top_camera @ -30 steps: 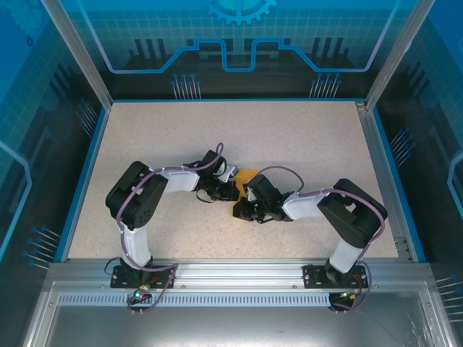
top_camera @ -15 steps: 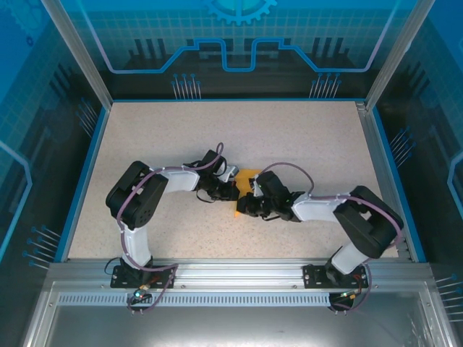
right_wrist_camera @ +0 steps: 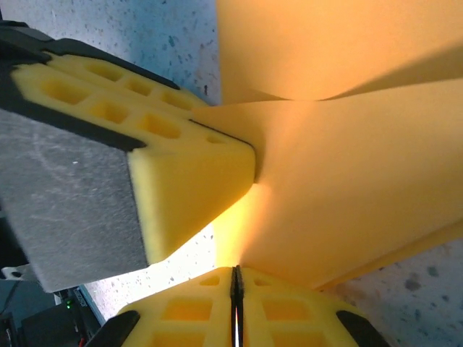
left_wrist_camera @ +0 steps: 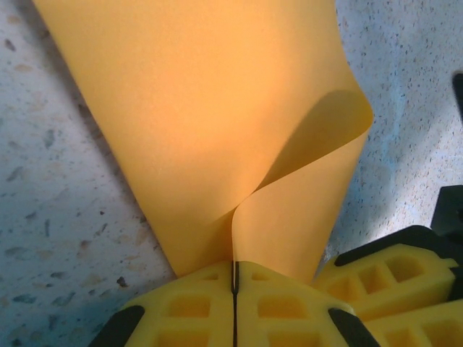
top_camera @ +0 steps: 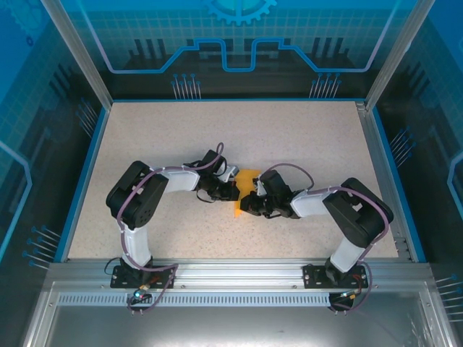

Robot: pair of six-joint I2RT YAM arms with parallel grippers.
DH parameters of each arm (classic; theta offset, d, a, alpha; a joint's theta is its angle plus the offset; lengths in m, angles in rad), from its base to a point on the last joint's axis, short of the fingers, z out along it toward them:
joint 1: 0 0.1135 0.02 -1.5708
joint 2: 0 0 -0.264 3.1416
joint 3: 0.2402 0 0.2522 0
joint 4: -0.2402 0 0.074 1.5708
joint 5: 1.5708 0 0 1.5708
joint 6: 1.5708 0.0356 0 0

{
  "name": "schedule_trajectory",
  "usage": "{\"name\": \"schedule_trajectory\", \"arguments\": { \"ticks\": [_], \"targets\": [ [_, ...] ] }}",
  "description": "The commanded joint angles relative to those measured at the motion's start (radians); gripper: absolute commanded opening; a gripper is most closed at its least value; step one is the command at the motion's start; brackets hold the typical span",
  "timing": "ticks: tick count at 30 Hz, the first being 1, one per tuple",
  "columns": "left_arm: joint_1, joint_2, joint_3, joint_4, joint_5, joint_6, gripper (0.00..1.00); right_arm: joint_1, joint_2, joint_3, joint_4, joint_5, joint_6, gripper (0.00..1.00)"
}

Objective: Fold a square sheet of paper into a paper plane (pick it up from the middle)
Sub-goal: Third fold the triangle at the center of the table.

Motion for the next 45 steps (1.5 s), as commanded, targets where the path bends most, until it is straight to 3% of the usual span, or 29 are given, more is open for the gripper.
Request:
{"name": "schedule_trajectory", "arguments": {
  "ticks": [1,9,18,25,37,45],
  "targets": [
    [0.003,0.029,0.015,-0.050,0.011,0.026,0.06,-0.014,0.023,0.011,0.020,-0.011,-0.024,0.11],
    [0.003,0.035,0.027,-0.062,0.011,0.033,0.06,-0.022,0.071,-0.038,0.012,0.012,0.012,0.10],
    [0.003,0.034,0.039,-0.078,0.013,0.043,0.06,-0.077,-0.094,-0.021,-0.038,0.003,-0.026,0.12],
    [0.003,0.037,0.044,-0.081,0.018,0.044,0.06,-0.099,-0.010,0.043,-0.021,-0.036,-0.033,0.12],
    [0.003,0.042,0.049,-0.091,0.020,0.051,0.06,-0.106,0.086,0.021,-0.125,0.059,-0.082,0.11],
    [0.002,0.040,0.053,-0.105,0.019,0.059,0.06,-0.131,-0.081,0.055,-0.190,0.022,-0.098,0.13]
  ]
}}
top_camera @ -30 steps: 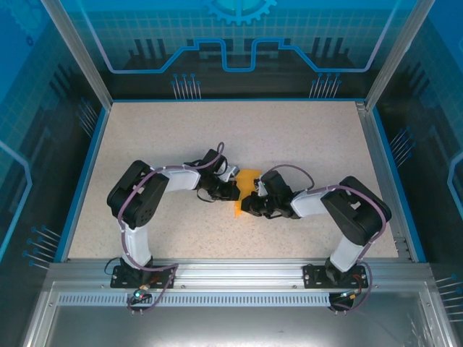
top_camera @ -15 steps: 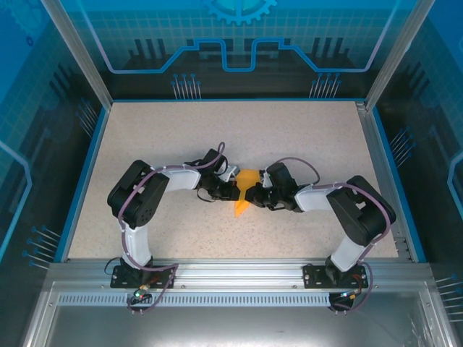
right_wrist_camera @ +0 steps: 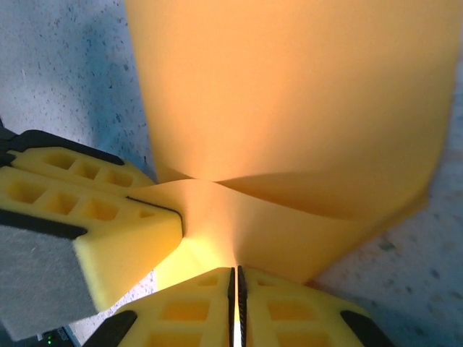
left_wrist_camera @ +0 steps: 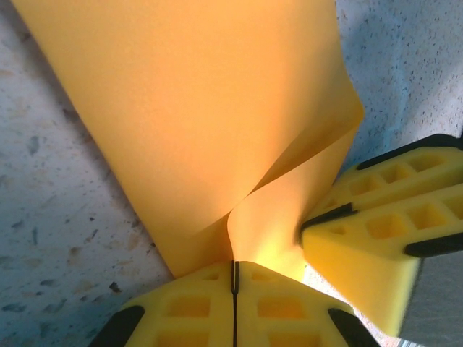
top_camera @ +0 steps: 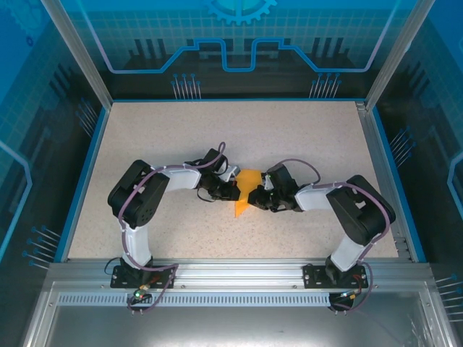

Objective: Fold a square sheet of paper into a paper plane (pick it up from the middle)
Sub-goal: Third fold the triangle at the center of the table.

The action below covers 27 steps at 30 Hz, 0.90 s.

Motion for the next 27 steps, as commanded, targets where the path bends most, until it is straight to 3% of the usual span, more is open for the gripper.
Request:
{"name": "schedule_trajectory", "arguments": {
  "ticks": [1,7,15,27],
  "targets": [
    [0.003,0.023,0.019,-0.054,0.013,0.028,0.06,-0.034,-0.071,0.029,-0.069,-0.010,-0.036,0.13],
    [0.003,0.023,0.022,-0.054,0.014,0.027,0.06,-0.076,-0.028,0.038,-0.049,-0.036,-0.049,0.13],
    [0.002,0.017,0.020,-0.054,0.013,0.028,0.06,-0.101,0.054,0.019,-0.070,0.023,-0.073,0.12],
    [0.002,0.007,0.035,-0.041,0.018,0.017,0.07,-0.130,-0.079,0.071,-0.132,-0.022,-0.101,0.14]
  ]
}}
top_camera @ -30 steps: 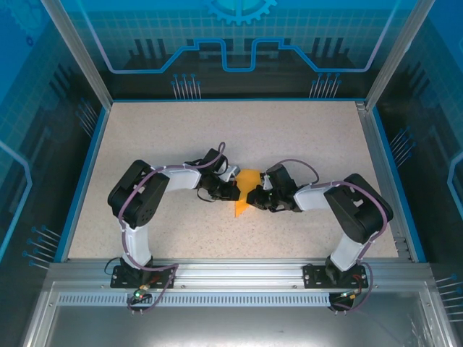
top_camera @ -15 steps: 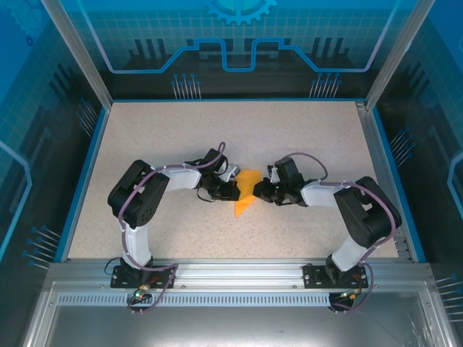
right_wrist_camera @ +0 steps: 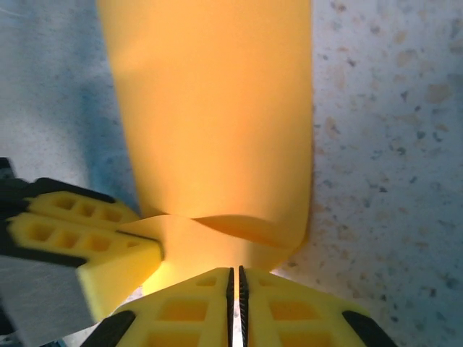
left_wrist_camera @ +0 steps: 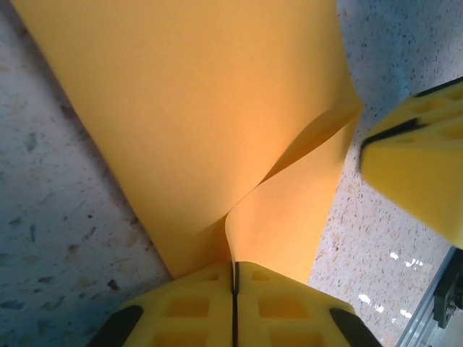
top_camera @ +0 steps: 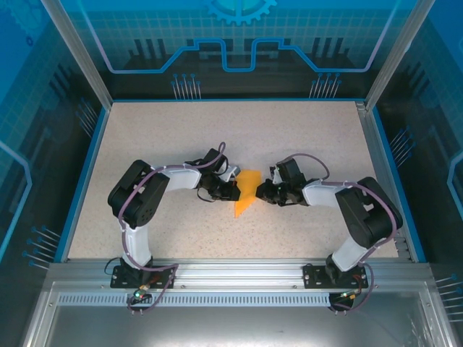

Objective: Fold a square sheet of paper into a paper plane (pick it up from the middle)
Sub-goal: Third fold the triangle at the center of the table.

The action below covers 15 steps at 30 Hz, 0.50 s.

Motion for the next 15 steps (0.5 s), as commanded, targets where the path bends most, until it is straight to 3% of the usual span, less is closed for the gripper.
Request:
{"name": "schedule_trajectory", "arguments": {
  "ticks": [1,6,15],
  "targets": [
    [0.002,0.008,0.029,-0.032,0.018,0.018,0.07,-0.034,-0.031,0.043,-0.026,-0.028,-0.032,0.14],
    [0.002,0.011,0.030,-0.035,0.021,0.019,0.07,-0.038,0.036,0.072,-0.007,-0.045,-0.034,0.14],
    [0.003,0.007,0.031,-0.038,0.019,0.022,0.08,-0.041,0.140,0.026,0.022,0.042,-0.009,0.13]
  ]
}}
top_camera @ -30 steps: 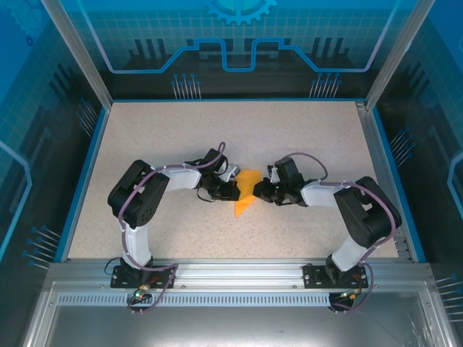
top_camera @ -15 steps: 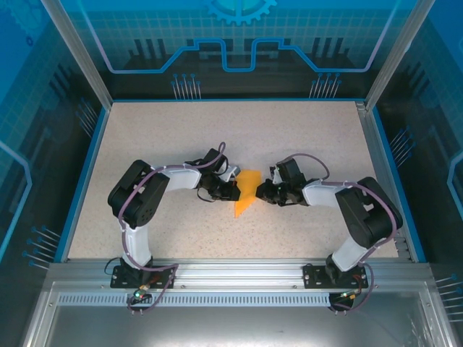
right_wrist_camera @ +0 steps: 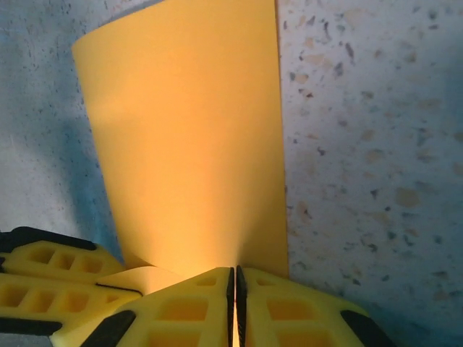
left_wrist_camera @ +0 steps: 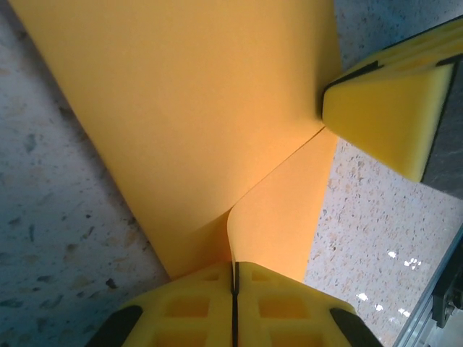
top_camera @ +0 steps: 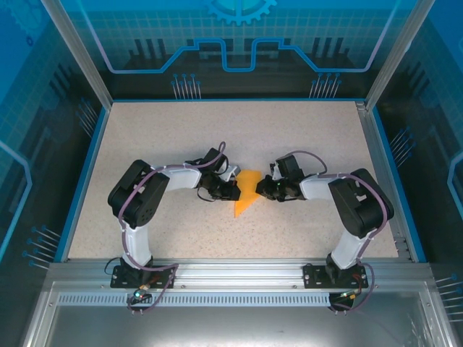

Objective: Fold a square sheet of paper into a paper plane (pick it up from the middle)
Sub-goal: Third fold the triangle at the center of the table.

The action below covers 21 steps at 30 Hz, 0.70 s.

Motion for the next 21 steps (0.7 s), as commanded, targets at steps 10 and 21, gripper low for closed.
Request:
{"name": "schedule_trajectory", "arguments": {
  "ticks": [10,21],
  "targets": [
    [0.002,0.000,0.035,-0.038,0.020,0.025,0.08,-0.011,-0.091,0.029,-0.076,-0.010,-0.055,0.16],
    [0.003,0.001,0.051,-0.040,0.018,0.018,0.10,0.063,0.000,0.076,-0.051,-0.077,-0.054,0.15]
  ]
}}
